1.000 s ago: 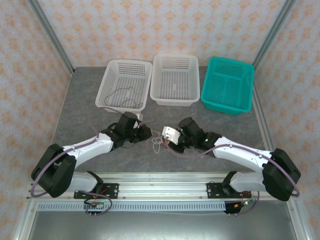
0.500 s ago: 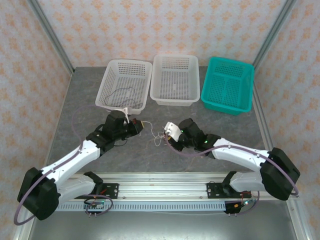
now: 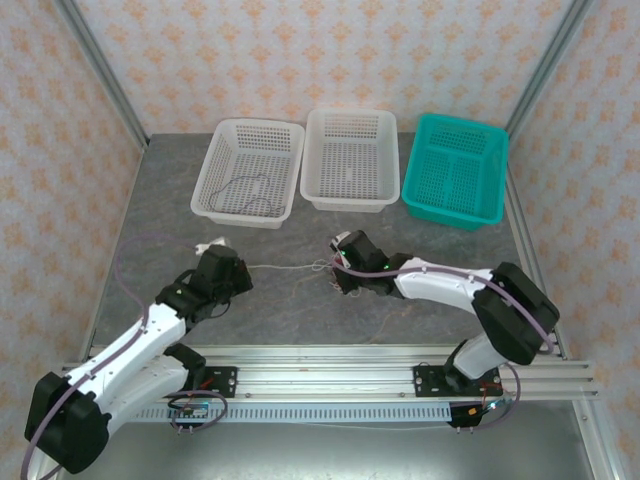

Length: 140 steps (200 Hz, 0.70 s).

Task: Untangle the cables

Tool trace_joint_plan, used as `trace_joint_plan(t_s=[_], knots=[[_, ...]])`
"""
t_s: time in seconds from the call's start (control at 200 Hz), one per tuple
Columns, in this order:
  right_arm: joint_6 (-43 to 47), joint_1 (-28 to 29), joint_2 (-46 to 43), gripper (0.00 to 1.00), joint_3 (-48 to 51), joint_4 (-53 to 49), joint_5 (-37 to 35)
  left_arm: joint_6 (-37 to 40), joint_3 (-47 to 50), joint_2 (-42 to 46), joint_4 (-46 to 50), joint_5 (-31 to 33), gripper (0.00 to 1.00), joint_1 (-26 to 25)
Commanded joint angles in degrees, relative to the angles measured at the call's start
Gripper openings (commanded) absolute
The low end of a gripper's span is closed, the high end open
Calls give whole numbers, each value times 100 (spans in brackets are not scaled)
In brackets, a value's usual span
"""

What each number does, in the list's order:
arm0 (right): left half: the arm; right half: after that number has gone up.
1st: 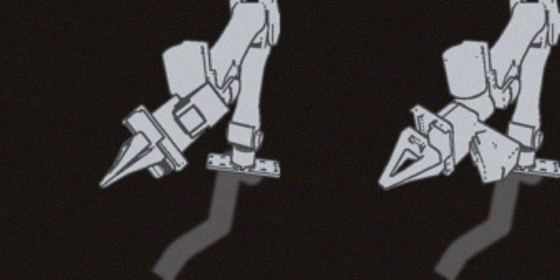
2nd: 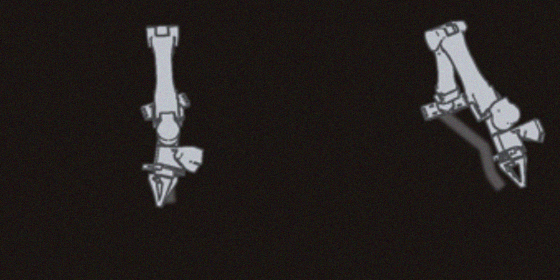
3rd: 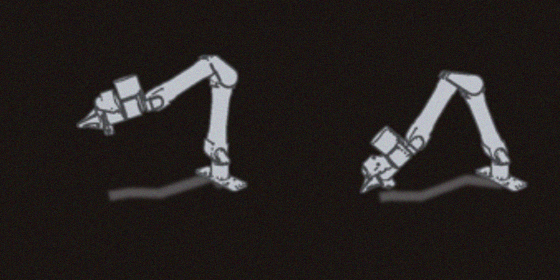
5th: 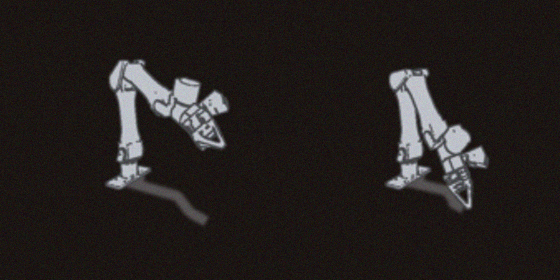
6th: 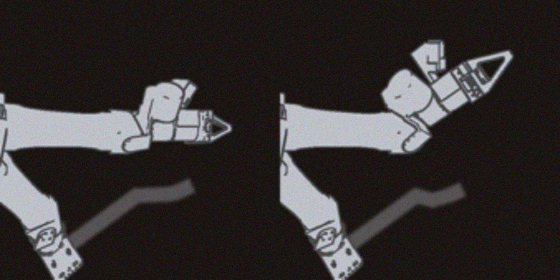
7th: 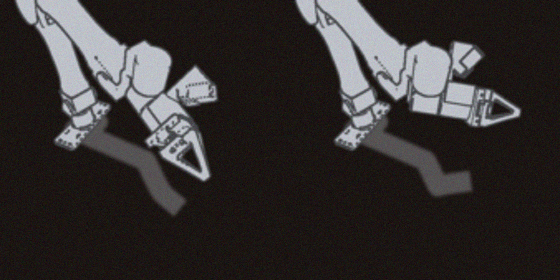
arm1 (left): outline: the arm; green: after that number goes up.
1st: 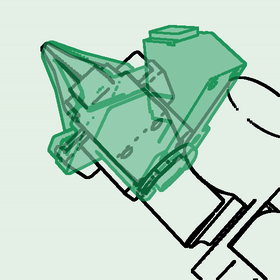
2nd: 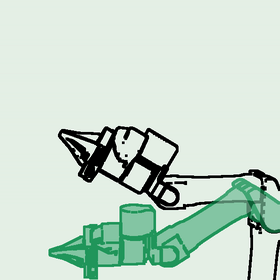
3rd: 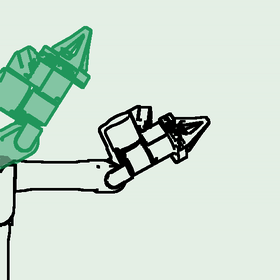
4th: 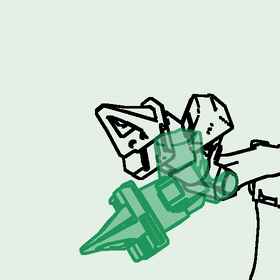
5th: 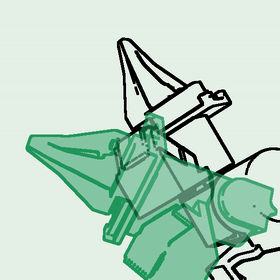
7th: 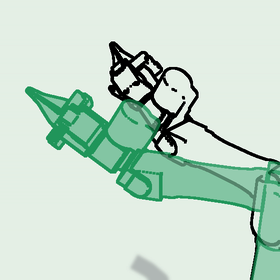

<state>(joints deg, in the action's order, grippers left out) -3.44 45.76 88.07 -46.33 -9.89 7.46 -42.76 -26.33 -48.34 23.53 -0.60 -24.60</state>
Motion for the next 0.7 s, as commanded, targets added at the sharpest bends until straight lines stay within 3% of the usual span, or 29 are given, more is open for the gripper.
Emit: trace_joint_plan(t_s=[0.0, 0.15, 0.275, 0.38, 0.445, 0.52, 0.571, 0.606, 0.696], knots=[[-802, -259, 347, 11, -474, -975, -246, -386, 251, 429, 739, 970, 0, 49], [-1412, -637, 574, 21, -616, -1140, -433, -602, 289, 808, 1430, 1742, 0, 86], [-1773, -1025, 431, 38, -404, -780, 267, -751, 260, 850, 1727, 2254, 0, 122], [-1761, -1043, 325, 35, -283, -323, 1542, -272, 326, 627, 968, 1499, 0, 122], [-1896, -1034, 298, 22, -223, 59, 2251, -68, 402, 498, 370, 838, 0, 122], [-1995, -1033, 211, 9, -113, 440, 2730, 33, 388, 538, 92, 580, 20, 118], [-2015, -1029, 105, 6, -10, 683, 2874, 157, 334, 712, 60, 575, 46, 113], [-2020, -1034, 22, 6, 53, 808, 2922, 259, 275, 887, 42, 571, 59, 106], [-2086, -1034, -186, 6, 119, 967, 3071, 601, 137, 1356, -115, 129, 67, 100]])
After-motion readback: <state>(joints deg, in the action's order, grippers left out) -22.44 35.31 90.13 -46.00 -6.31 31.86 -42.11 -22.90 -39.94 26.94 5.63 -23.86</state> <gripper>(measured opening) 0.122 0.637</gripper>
